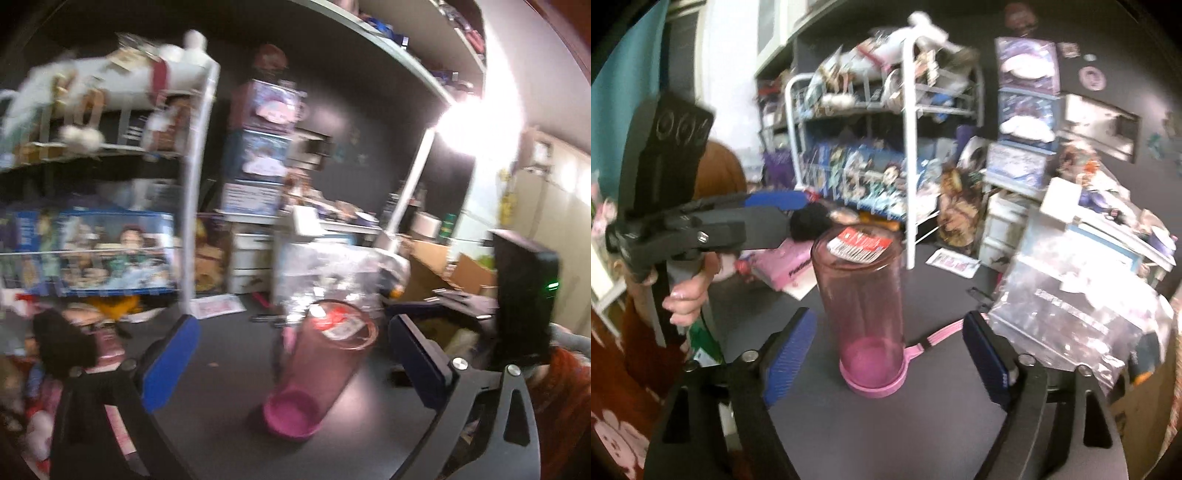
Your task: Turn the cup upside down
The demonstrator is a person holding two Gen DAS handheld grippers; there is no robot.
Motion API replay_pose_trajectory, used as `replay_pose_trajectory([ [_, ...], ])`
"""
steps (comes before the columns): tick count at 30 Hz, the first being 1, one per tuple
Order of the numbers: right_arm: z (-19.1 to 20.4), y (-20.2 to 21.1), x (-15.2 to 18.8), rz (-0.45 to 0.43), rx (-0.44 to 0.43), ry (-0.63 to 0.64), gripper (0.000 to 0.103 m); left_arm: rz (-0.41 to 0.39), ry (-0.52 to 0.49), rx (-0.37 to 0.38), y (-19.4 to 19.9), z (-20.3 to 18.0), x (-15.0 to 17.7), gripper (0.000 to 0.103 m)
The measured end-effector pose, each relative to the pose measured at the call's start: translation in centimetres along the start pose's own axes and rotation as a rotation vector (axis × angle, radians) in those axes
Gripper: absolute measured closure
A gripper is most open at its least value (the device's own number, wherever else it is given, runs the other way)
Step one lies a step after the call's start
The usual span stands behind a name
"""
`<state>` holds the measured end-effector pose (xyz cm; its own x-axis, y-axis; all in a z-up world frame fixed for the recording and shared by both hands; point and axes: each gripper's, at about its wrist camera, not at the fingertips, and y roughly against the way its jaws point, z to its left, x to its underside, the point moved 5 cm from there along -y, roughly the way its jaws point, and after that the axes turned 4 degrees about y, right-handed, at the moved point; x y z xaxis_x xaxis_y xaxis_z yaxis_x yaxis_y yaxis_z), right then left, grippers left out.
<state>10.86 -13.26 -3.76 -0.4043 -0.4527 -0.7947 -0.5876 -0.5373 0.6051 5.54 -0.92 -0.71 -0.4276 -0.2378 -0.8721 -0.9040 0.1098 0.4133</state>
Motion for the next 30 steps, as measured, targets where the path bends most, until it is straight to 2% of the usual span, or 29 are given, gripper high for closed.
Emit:
replay_pose_trajectory([
  [2, -0.1, 1.2, -0.2, -0.034, 0.034, -0.005, 0.007, -0.013, -0.006, -0.069, 0.5, 0.3, 0.1, 0.001],
  [5, -0.1, 2.7, -0.5, -0.067, 0.069, -0.010, 0.000, -0.019, -0.006, -0.123, 1.1, 0.7, 0.4, 0.001],
  [9, 0.3, 4.1, -0.8, -0.097, 0.082, -0.014, 0.000, -0.027, -0.004, -0.168, 1.4, 0.8, 0.7, 0.001],
  [30, 0.5, 5.4, -0.1, -0.100, 0.071, -0.046, 0.000, -0.029, -0.013, -0.170, 1.5, -0.4, 0.8, 0.001],
])
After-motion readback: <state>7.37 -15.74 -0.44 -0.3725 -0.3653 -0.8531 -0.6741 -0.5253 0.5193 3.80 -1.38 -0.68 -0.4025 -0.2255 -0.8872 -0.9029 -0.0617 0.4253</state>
